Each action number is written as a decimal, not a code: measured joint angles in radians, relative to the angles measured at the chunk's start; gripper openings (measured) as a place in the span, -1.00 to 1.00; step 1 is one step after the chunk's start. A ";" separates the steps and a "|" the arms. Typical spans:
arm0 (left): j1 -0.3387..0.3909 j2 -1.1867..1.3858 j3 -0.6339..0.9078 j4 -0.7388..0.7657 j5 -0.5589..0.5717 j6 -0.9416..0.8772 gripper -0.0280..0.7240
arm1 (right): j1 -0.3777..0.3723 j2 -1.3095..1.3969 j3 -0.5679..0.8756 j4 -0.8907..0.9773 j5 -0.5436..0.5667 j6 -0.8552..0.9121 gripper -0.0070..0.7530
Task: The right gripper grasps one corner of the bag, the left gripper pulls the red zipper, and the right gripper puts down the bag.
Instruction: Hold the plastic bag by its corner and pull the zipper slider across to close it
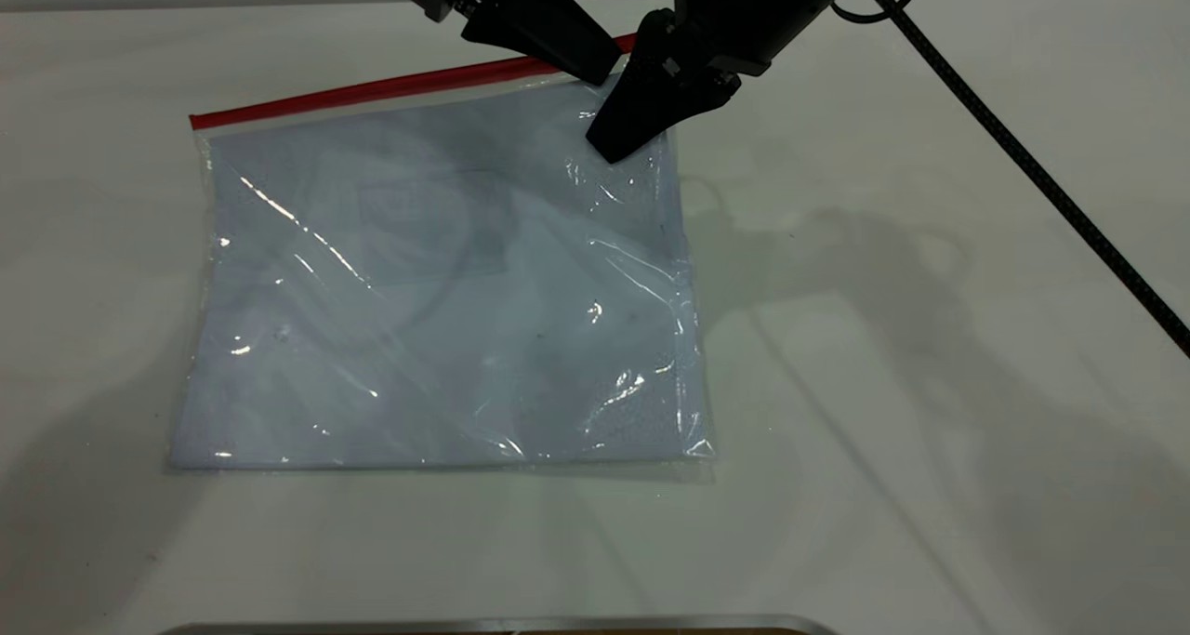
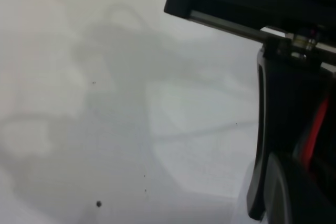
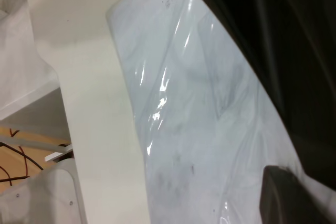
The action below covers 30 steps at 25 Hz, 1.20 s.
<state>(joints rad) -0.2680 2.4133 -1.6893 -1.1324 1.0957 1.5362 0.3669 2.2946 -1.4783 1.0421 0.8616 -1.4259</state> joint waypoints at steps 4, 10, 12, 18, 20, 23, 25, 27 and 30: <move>0.003 0.000 -0.001 -0.014 -0.003 0.001 -0.79 | -0.022 0.000 0.000 0.016 0.020 0.000 -0.89; 0.031 0.000 -0.001 -0.022 -0.007 0.002 -0.79 | -0.058 -0.002 -0.001 0.057 0.048 -0.008 -0.89; 0.043 0.000 -0.001 -0.028 -0.006 0.002 -0.79 | -0.067 -0.007 -0.001 0.073 0.053 -0.020 -0.89; 0.069 0.000 -0.003 -0.020 -0.011 0.002 -0.78 | -0.090 -0.018 -0.001 0.110 0.060 -0.050 -0.89; 0.077 0.000 -0.003 -0.010 -0.014 0.002 -0.78 | -0.094 -0.019 -0.001 0.120 0.061 -0.053 -0.89; 0.091 0.000 -0.003 0.001 -0.017 -0.005 -0.77 | -0.106 -0.023 -0.001 0.138 0.068 -0.064 -0.89; 0.104 0.000 -0.003 0.014 -0.018 -0.017 -0.77 | -0.117 -0.026 -0.001 0.152 0.074 -0.072 -0.89; 0.116 0.000 -0.003 0.029 -0.020 -0.029 -0.77 | -0.128 -0.027 -0.001 0.164 0.082 -0.077 -0.89; 0.136 0.000 -0.003 0.047 -0.027 -0.049 -0.76 | -0.144 -0.027 -0.001 0.179 0.090 -0.082 -0.89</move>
<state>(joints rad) -0.1325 2.4133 -1.6918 -1.0852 1.0691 1.4873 0.2233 2.2679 -1.4794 1.2214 0.9511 -1.5082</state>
